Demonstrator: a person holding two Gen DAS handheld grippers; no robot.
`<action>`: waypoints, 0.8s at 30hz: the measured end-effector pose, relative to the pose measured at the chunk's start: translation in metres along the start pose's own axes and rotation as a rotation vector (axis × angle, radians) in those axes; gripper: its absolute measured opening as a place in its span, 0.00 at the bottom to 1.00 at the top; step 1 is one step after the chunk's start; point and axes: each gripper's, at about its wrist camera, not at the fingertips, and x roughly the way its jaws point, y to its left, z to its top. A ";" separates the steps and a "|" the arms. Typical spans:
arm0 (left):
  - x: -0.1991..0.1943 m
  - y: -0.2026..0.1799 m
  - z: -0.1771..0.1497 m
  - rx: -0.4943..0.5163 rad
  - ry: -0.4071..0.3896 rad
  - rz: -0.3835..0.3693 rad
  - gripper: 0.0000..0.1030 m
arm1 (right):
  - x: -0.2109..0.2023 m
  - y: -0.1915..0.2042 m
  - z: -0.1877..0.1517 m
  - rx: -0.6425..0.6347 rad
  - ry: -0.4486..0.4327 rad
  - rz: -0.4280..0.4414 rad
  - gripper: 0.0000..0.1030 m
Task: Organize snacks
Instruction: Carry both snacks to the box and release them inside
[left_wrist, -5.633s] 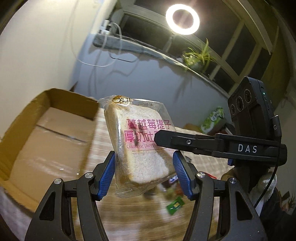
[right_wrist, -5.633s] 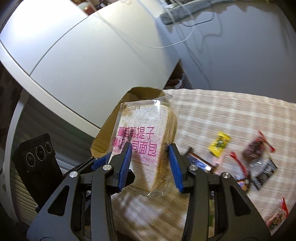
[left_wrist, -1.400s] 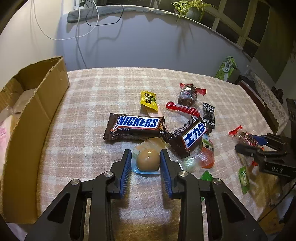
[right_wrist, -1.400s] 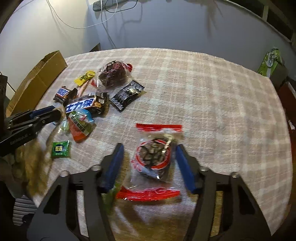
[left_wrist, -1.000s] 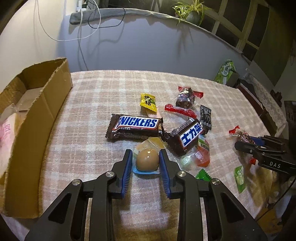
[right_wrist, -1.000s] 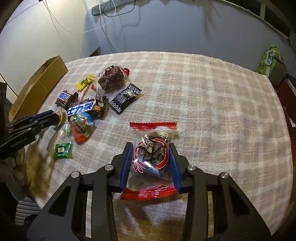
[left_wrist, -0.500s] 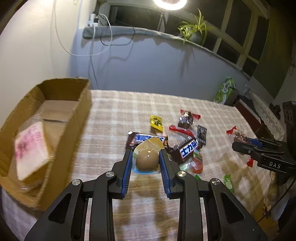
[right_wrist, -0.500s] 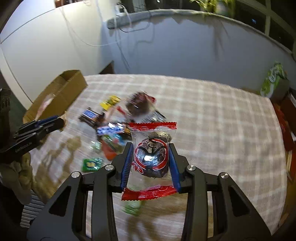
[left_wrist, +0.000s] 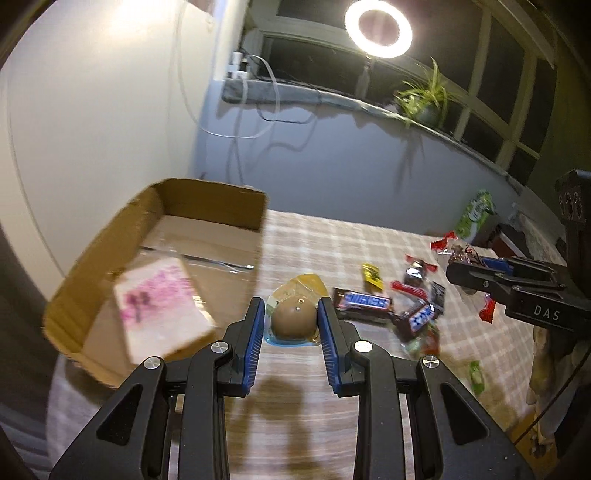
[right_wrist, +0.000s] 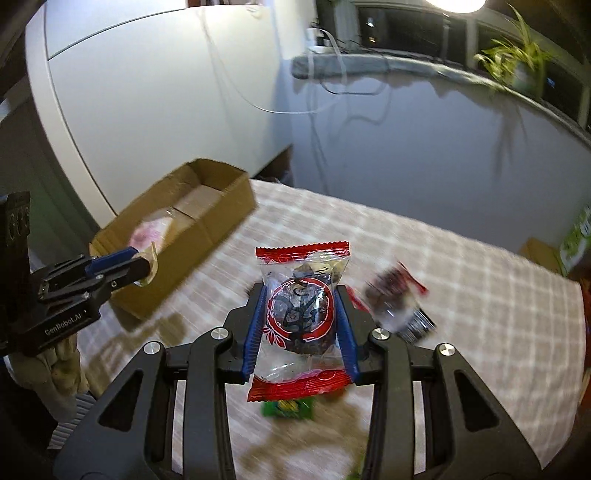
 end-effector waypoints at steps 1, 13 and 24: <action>-0.002 0.004 0.001 -0.006 -0.005 0.007 0.27 | 0.004 0.005 0.005 -0.012 -0.002 0.007 0.37; -0.002 0.051 0.014 -0.062 -0.032 0.091 0.27 | 0.052 0.065 0.054 -0.112 -0.008 0.096 0.37; 0.012 0.076 0.026 -0.074 -0.025 0.131 0.27 | 0.110 0.093 0.091 -0.126 0.010 0.150 0.37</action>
